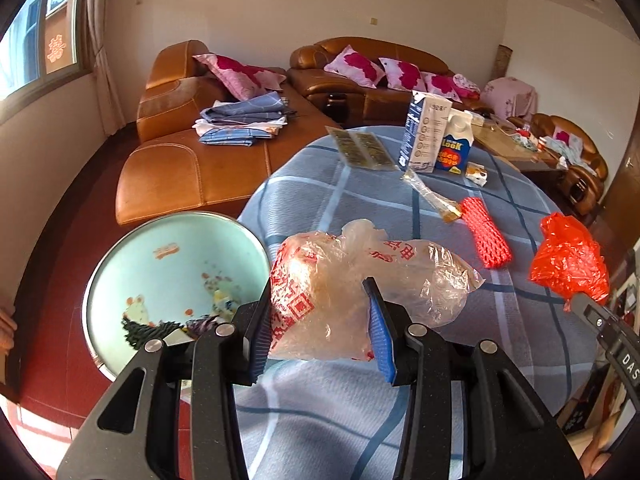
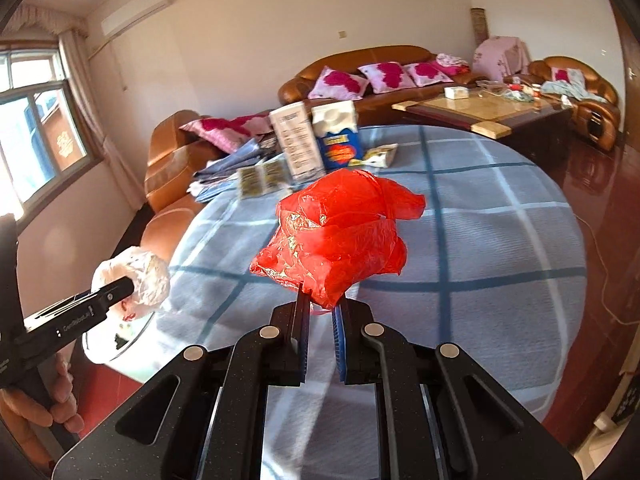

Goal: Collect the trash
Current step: 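Carry clear bag and red bag toward the bucket with both tools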

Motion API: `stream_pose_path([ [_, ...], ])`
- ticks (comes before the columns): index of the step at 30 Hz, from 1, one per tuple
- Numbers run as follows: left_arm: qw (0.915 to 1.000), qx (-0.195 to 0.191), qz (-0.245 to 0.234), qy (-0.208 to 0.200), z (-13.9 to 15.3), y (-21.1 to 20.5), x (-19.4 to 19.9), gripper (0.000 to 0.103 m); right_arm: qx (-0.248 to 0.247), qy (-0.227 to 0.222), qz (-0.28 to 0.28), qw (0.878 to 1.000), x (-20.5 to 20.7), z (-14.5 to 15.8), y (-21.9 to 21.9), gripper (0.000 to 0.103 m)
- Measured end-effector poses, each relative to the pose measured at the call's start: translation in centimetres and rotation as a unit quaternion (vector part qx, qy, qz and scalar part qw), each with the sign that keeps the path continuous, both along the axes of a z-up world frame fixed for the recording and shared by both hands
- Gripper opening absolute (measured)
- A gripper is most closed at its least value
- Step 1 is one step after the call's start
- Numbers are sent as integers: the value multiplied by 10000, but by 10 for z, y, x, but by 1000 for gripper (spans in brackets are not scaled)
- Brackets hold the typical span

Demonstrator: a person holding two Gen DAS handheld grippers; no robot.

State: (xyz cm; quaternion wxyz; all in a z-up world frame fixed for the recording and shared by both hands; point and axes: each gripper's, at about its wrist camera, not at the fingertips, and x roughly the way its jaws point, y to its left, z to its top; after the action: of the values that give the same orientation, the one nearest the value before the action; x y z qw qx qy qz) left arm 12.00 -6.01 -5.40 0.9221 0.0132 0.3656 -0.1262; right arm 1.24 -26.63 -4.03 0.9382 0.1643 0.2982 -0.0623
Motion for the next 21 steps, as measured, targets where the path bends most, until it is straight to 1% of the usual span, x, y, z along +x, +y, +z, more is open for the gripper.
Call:
stream_pose_path([
  [14,9991,31,411,-62,2,48,-11,42,-128,-11,565,9983,6,4,54,11],
  [21,9983,-8,589,-12,-1,70,-10,42,-194,4,856,9961,11,5,78,11],
])
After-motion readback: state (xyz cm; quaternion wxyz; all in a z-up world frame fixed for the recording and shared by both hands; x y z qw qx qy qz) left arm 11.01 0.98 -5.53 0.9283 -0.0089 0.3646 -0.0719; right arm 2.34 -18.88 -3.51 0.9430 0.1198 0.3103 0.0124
